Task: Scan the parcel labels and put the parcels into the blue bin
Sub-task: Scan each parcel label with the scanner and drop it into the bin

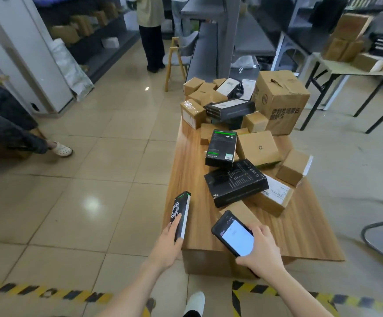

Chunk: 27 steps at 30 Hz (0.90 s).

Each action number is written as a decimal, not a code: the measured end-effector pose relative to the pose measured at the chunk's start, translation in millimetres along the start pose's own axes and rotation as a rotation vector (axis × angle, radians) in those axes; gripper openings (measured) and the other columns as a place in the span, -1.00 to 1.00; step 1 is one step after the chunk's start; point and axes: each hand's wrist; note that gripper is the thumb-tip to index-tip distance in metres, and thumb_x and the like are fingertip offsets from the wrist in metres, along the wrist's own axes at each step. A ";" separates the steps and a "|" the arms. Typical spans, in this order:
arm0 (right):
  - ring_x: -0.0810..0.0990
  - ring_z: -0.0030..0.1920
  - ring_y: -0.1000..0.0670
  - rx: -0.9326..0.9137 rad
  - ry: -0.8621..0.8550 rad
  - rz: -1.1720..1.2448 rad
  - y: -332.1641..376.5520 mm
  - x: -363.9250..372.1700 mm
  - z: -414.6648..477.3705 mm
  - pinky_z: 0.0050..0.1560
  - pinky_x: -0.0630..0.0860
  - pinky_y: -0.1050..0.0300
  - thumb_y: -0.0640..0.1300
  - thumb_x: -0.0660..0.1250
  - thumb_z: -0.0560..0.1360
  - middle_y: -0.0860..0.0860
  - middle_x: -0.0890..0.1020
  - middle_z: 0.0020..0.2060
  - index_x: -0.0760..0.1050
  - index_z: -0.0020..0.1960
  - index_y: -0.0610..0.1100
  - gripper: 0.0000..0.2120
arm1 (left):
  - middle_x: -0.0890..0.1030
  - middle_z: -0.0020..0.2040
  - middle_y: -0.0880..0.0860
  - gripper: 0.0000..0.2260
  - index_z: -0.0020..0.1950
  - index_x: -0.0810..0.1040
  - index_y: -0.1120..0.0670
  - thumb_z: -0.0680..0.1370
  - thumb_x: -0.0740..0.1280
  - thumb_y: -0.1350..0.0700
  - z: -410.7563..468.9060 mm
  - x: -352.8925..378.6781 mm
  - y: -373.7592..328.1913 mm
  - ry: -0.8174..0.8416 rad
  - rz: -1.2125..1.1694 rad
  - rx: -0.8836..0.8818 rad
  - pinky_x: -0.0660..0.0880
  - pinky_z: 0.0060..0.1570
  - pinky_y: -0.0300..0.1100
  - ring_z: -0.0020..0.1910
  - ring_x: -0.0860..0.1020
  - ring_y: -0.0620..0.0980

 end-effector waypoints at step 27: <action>0.27 0.19 0.07 0.091 0.084 -0.134 77.4 41.6 18.5 0.17 0.46 0.06 0.13 0.56 0.13 0.13 0.30 0.15 0.19 0.31 0.14 -0.13 | 0.27 0.28 0.05 -0.21 0.35 0.34 0.04 0.23 0.52 -0.24 71.5 -34.3 55.4 -0.007 -0.012 -0.180 0.37 0.29 -0.06 0.33 0.27 0.05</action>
Point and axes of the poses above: each hand's wrist, its own z-axis towards the middle knuckle, its own x-axis out of the palm, y = z × x
